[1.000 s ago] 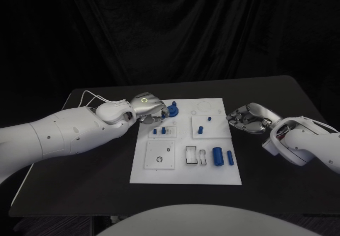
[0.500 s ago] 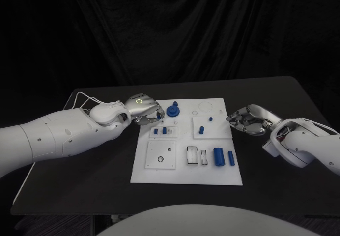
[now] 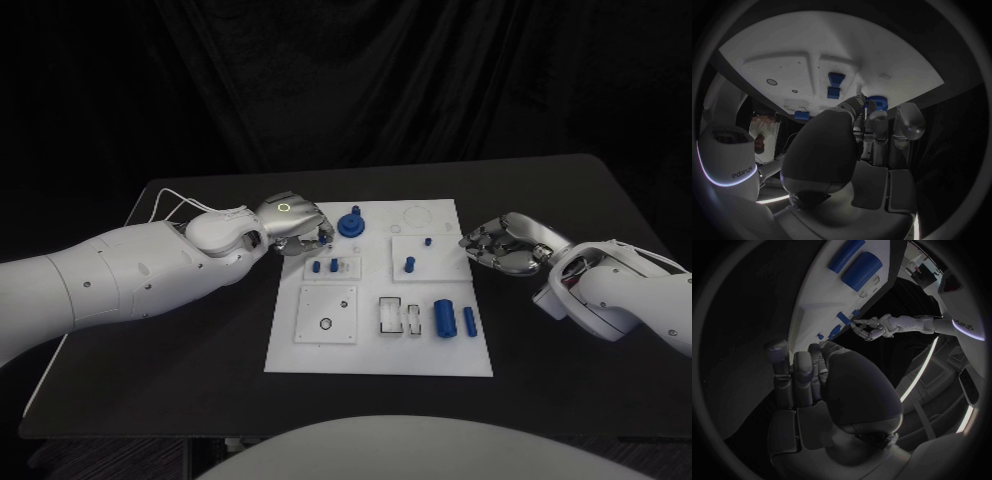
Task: Assemble the parts on the task board
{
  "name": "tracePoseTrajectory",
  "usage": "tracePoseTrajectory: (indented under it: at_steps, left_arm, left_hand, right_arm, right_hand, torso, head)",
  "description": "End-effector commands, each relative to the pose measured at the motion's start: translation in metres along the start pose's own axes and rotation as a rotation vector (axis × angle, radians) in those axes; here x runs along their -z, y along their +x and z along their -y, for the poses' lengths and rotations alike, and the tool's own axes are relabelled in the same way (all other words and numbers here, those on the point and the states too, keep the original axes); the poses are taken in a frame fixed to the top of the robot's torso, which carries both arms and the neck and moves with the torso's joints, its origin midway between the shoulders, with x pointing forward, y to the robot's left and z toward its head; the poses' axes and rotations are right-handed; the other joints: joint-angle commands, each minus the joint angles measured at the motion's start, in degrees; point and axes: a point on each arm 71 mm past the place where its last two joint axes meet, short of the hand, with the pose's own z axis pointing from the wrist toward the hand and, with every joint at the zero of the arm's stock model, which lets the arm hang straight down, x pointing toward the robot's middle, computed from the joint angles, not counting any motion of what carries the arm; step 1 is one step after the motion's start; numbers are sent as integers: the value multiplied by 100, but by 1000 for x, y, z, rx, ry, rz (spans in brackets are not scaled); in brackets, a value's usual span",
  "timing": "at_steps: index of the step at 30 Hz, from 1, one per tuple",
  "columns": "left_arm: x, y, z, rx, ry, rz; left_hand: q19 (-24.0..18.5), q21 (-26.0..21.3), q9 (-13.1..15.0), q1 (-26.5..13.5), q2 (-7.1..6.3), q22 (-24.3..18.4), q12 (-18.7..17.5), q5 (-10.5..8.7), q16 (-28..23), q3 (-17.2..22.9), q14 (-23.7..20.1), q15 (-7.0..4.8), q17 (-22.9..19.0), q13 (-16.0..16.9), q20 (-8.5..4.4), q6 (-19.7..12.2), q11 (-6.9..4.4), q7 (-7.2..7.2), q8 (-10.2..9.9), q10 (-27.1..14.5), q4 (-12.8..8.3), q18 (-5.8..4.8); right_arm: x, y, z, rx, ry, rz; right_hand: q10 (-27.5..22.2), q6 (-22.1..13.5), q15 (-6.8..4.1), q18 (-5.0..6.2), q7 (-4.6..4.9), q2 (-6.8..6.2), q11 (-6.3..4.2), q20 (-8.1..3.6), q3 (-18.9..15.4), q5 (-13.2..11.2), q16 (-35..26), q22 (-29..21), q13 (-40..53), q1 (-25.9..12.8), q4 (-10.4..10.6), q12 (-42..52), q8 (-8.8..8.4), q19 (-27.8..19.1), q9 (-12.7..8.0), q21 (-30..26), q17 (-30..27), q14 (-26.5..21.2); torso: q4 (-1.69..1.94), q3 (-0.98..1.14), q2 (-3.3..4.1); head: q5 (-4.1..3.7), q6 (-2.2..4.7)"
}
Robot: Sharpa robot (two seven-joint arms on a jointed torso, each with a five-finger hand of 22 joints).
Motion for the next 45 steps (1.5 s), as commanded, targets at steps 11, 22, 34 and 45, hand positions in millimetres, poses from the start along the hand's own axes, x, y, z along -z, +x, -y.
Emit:
tracePoseTrajectory:
  at_steps: [11, 22, 34, 45]
  left_arm:
    - [-5, 6, 1, 7, -2, -42]
    - [-8, 7, 5, 8, 9, -36]
    - [-10, 6, 7, 9, 16, -29]
    - [-12, 9, 10, 14, 21, -43]
  left_hand:
    - [-53, -72, -20, -76, 5, 667, -55, -45, -85, -22, -60, 3, -76, -11, 18, -59, -8, -2, -60, 52, -11, -42]
    - [-48, -63, -23, -84, 9, 670, -59, -50, -82, -24, -54, 4, -66, -14, 19, -57, -8, -1, -64, 65, -7, -45]
    - [-41, -55, -26, -97, 16, 674, -57, -52, -80, -28, -45, 5, -58, -13, 20, -53, -7, 2, -69, 92, 0, -48]
    - [-52, -84, -32, -112, 19, 668, -59, -53, -110, -34, -65, 7, -112, -12, 21, -61, -6, 2, -79, 108, 7, -44]
  right_arm:
    - [0, 2, 0, -1, 0, -9]
    - [-1, 3, 0, -2, 1, -13]
    - [-1, 3, 0, -2, 3, -16]
    - [-1, 4, 0, -2, 5, -19]
  right_hand:
    - [-41, 38, -11, 45, 15, 13, 3, -22, 31, 21, -35, 269, -7, 22, 8, -13, -20, -21, -8, -33, -9, -32]
    - [-49, 48, -10, 48, 17, 11, 5, -22, 40, 19, -42, 268, -11, 19, 2, -13, -16, -29, -6, -54, -17, -39]
    - [-52, 35, -10, 48, 17, 9, 3, -22, 44, 19, -41, 270, -13, 17, 1, -14, -24, -28, -9, -54, -15, -39]
    - [-52, 35, -10, 48, 17, 9, 3, -22, 44, 19, -41, 270, -13, 17, 1, -14, -24, -28, -9, -54, -15, -39]
  torso:
    - [-17, 7, 2]
    - [-8, 4, -3]
    - [-4, 8, -6]
    - [-12, 11, -7]
  head:
    - [0, -1]
    - [-4, -1]
    - [-26, -1]
    - [-18, -1]
